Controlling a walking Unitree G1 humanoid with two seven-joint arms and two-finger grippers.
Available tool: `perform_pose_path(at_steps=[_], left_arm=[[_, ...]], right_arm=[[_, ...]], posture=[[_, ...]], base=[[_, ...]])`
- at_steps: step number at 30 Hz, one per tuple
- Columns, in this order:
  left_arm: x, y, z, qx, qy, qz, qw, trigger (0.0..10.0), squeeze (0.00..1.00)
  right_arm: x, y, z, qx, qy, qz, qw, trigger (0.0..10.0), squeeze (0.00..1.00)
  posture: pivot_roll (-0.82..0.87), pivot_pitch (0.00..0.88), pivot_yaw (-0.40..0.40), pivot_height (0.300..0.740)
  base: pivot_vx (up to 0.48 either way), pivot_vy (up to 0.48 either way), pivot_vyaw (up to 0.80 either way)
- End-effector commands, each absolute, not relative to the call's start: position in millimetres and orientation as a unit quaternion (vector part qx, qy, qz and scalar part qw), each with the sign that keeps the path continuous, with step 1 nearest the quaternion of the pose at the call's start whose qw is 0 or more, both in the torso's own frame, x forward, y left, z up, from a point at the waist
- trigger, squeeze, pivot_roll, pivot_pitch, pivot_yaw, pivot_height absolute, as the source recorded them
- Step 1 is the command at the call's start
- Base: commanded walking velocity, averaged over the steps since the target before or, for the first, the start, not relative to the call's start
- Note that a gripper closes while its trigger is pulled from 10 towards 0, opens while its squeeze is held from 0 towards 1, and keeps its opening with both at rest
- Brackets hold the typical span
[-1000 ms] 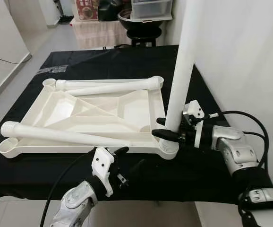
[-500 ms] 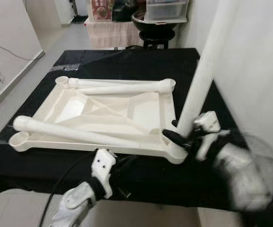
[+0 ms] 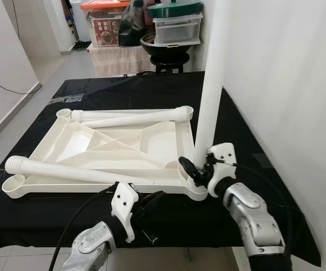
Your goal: Building children table
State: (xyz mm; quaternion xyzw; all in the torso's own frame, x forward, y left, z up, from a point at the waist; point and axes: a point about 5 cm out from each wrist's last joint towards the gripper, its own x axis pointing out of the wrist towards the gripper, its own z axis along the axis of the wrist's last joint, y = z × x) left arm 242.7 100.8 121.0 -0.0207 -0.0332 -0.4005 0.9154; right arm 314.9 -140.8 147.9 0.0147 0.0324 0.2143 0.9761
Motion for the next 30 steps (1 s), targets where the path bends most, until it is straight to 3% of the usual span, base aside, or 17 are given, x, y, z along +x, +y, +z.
perform_pose_path(at_steps=[1,4,5,6,7,8,11,19,20,22,23,29,30], left_arm=[[243.8,102.4,116.5,-0.012,-0.018,-0.397,0.918,10.0,0.0],[244.3,102.3,116.5,-0.009,-0.018,-0.396,0.918,10.0,0.0],[244.8,102.2,116.5,-0.007,-0.018,-0.395,0.918,10.0,0.0],[245.5,102.1,116.5,-0.005,-0.019,-0.393,0.92,4.2,0.0],[245.5,102.1,116.5,-0.005,-0.019,-0.393,0.92,4.2,0.0],[245.6,101.7,116.6,-0.004,-0.02,-0.392,0.92,0.0,0.0],[246.0,100.9,116.6,-0.002,-0.022,-0.392,0.92,0.0,0.0],[246.7,100.4,116.6,-0.001,-0.023,-0.39,0.921,0.0,0.0],[247.1,100.3,116.7,-0.001,-0.023,-0.387,0.922,1.3,0.0],[247.1,100.3,116.7,-0.001,-0.023,-0.387,0.922,1.3,0.0],[247.5,100.1,116.7,-0.002,-0.023,-0.384,0.923,10.0,0.0],[247.9,99.7,116.8,-0.004,-0.022,-0.382,0.924,10.0,0.0],[247.9,99.4,117.1,-0.007,-0.022,-0.383,0.923,10.0,0.0]], right_arm=[[317.4,-133.9,164.7,0.016,0.01,0.287,0.958,10.0,1.0],[316.6,-133.2,170.5,0.012,0.007,0.313,0.95,10.0,1.0],[316.8,-137.2,177.7,-0.023,0.005,0.357,0.934,10.0,0.0],[317.5,-144.3,182.1,-0.067,0.007,0.399,0.914,10.0,0.0],[317.5,-144.3,182.1,-0.067,0.007,0.399,0.914,10.0,0.0],[320.9,-152.6,185.2,-0.101,0.012,0.435,0.895,10.0,0.0],[330.0,-166.8,191.3,-0.129,0.028,0.482,0.866,10.0,0.0],[339.1,-173.4,198.7,-0.13,0.038,0.515,0.846,9.8,0.0],[342.5,-175.6,200.7,-0.122,0.042,0.521,0.844,0.0,0.0],[342.5,-175.6,200.7,-0.122,0.042,0.521,0.844,0.0,0.0],[343.5,-178.1,201.1,-0.117,0.046,0.53,0.839,0.0,0.0],[341.1,-184.3,202.0,-0.106,0.051,0.541,0.833,0.0,0.0],[334.7,-195.1,202.0,-0.103,0.049,0.541,0.833,0.0,0.0]], posture=[[-0.08,0.086,0.03,0.74],[-0.08,0.083,0.029,0.74],[-0.08,0.082,0.029,0.74],[-0.08,0.076,0.028,0.74],[-0.08,0.076,0.028,0.74],[-0.08,0.075,0.025,0.74],[-0.07,0.071,0.025,0.74],[-0.07,0.067,0.023,0.74],[-0.07,0.067,0.021,0.74],[-0.07,0.067,0.021,0.74],[-0.07,0.067,0.018,0.74],[-0.08,0.072,0.018,0.74],[-0.09,0.08,0.022,0.74]], base=[[0.0,0.0,0.0],[0.0,0.0,0.0],[0.0,0.0,0.0],[0.0,0.0,0.0],[0.0,0.0,0.0],[0.0,0.0,0.0],[0.0,0.0,0.0],[0.0,0.0,0.0],[0.0,0.0,0.0],[0.0,0.0,0.0],[0.0,0.0,0.0],[0.0,0.0,0.0],[0.0,0.0,0.0]])
